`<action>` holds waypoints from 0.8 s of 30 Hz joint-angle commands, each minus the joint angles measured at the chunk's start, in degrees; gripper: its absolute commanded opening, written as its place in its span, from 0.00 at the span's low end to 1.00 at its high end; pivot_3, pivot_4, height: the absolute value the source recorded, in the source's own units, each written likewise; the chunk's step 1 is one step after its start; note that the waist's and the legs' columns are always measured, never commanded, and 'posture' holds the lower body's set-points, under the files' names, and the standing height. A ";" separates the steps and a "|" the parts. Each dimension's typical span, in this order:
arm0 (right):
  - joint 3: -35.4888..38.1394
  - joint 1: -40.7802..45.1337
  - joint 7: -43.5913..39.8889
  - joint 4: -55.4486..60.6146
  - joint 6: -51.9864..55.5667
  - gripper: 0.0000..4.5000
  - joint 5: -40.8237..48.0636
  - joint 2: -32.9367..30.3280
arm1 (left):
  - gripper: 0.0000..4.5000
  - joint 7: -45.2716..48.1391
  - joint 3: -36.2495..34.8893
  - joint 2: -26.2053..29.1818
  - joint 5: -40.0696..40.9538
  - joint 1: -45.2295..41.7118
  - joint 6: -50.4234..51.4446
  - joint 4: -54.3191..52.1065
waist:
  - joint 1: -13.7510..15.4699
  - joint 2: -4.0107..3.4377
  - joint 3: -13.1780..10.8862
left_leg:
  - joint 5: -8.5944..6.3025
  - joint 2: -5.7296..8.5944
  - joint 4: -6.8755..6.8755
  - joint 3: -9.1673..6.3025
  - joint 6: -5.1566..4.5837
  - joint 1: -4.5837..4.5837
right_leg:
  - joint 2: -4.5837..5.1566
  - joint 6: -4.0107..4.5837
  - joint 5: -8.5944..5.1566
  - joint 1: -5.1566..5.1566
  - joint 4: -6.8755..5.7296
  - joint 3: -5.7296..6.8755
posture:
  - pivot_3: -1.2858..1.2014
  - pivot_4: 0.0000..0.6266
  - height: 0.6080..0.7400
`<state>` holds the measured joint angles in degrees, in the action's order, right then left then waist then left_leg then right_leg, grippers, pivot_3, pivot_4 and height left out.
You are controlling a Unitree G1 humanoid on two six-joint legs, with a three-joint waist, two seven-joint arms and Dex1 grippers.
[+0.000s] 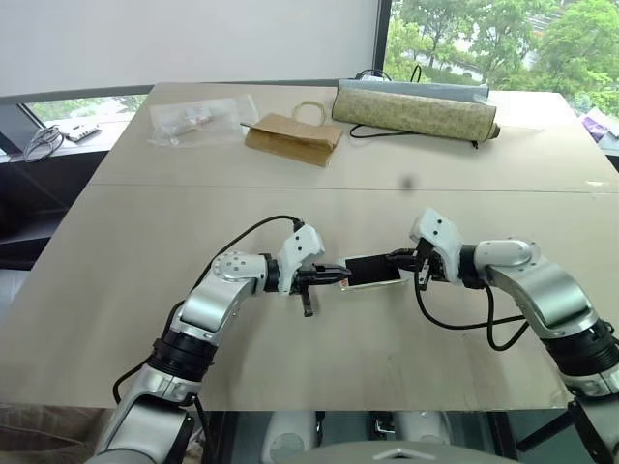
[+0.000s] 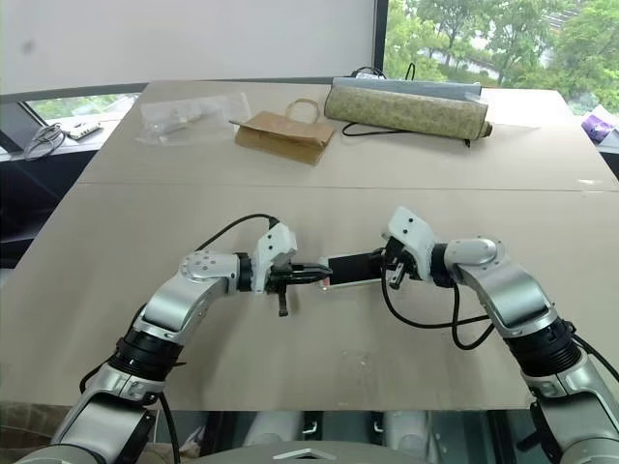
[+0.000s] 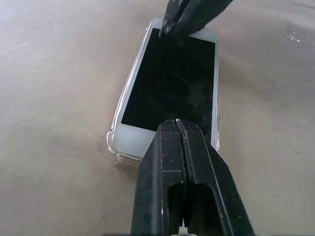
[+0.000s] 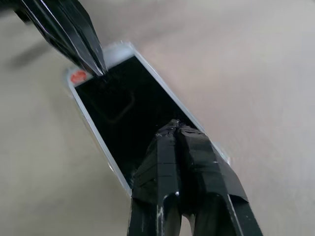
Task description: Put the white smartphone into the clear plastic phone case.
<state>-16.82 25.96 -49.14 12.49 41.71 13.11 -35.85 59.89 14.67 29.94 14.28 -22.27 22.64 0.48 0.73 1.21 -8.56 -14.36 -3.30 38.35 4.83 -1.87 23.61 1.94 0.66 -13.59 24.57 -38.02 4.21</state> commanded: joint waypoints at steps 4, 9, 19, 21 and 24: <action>-4.21 0.24 -1.61 -3.41 0.63 0.02 -4.28 -3.26 | 0.00 -1.32 1.19 0.73 -1.83 2.02 1.65 -0.11 | 0.08 0.02 0.17 | 0.00 0.00 0.00 -0.06 0.00 -0.09 | 0.00 -0.01 -0.01 -0.12 0.00 0.07 | 0.52 0.24 1.00; -6.09 3.39 -1.46 -9.15 8.05 0.02 -3.08 -0.13 | 0.00 -1.90 1.24 0.27 -1.90 2.45 1.58 -0.31 | 0.02 0.10 0.30 | -0.04 -0.06 -0.07 -0.08 -0.05 -0.91 | 0.09 -0.18 -0.17 -0.92 0.11 0.11 | 0.52 0.24 1.00; -11.05 4.33 -2.50 -20.52 12.80 0.02 -4.61 3.28 | 0.00 -2.89 0.90 -0.38 -2.07 3.20 1.61 -0.72 | 0.03 0.39 1.84 | -0.05 -0.16 -0.18 -0.02 -0.05 -1.56 | 0.39 0.07 -0.29 -1.32 0.10 -0.01 | 0.52 0.24 1.00; -10.94 4.10 -2.51 -20.13 12.92 0.02 -4.59 3.17 | 0.00 -3.02 0.88 -0.34 -2.05 3.49 1.65 -0.94 | 0.05 0.36 2.02 | -0.06 -0.13 -0.27 0.00 -0.06 -1.65 | 0.44 0.07 -0.30 -1.38 0.13 -0.02 | 0.52 0.24 1.00; -10.04 3.88 -1.90 -19.36 14.02 0.02 -4.35 3.12 | 0.00 -3.10 0.89 -0.27 -2.05 3.91 1.64 -1.13 | 0.06 0.34 2.11 | -0.06 -0.13 -0.29 -0.01 -0.06 -1.65 | 0.49 0.07 -0.30 -1.38 0.14 0.00 | 0.52 0.24 1.00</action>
<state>-21.72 34.48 -52.13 -1.22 51.10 11.69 -31.74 56.89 14.61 29.45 13.08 -19.32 23.63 -0.17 0.79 1.55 -6.45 -14.42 -3.42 38.05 4.82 -1.93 21.95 2.45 0.73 -13.89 23.20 -37.88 4.22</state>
